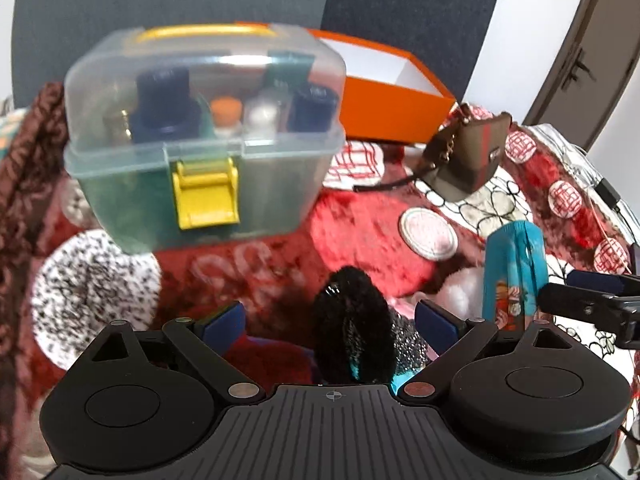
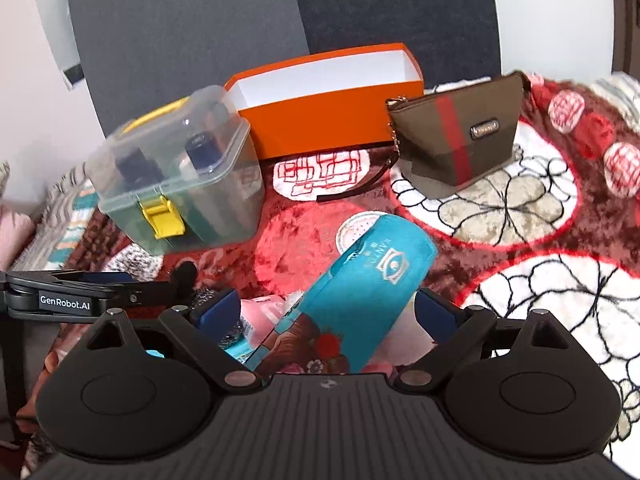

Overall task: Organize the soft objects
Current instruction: 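Grasp the black scrunchie with the left tool while the right tool grasps the teal packet, then carry the scrunchie and teal packet over to the orange box, then open both tools to release the items into the orange box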

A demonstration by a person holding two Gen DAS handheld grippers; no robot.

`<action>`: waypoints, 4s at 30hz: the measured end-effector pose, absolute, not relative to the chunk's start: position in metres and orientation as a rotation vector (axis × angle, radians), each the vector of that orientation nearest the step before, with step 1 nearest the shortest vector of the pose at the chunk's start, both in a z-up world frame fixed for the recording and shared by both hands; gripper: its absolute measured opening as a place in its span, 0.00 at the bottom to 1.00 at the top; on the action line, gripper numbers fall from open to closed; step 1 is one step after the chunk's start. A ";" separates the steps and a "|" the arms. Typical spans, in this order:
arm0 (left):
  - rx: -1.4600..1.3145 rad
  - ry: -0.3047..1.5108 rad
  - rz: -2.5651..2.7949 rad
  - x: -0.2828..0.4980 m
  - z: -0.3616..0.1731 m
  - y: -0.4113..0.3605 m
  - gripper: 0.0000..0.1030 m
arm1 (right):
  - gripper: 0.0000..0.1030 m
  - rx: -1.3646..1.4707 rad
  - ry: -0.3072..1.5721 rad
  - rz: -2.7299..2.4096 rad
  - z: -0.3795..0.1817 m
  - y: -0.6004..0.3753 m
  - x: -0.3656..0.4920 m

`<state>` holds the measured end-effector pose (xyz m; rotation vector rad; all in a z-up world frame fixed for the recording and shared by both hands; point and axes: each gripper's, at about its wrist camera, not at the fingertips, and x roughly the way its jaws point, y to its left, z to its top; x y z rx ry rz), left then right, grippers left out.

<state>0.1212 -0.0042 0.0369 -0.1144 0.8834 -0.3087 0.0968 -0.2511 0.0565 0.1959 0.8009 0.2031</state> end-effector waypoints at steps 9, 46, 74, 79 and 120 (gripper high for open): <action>-0.133 0.924 -0.330 0.125 0.017 -0.009 1.00 | 0.58 0.014 0.729 0.120 0.035 -0.220 0.092; -0.248 0.751 -0.275 0.085 0.052 0.037 0.78 | 0.16 0.523 0.650 0.286 0.037 -0.317 0.061; -0.215 0.694 -0.089 0.102 0.074 0.111 0.78 | 0.12 0.373 0.593 0.117 0.059 -0.349 0.110; -0.221 0.683 0.002 0.122 0.085 0.144 0.78 | 0.12 0.353 0.614 -0.010 0.054 -0.378 0.140; -0.028 0.772 -0.149 0.419 0.144 -0.026 1.00 | 0.16 0.507 0.721 0.211 0.071 -0.276 0.437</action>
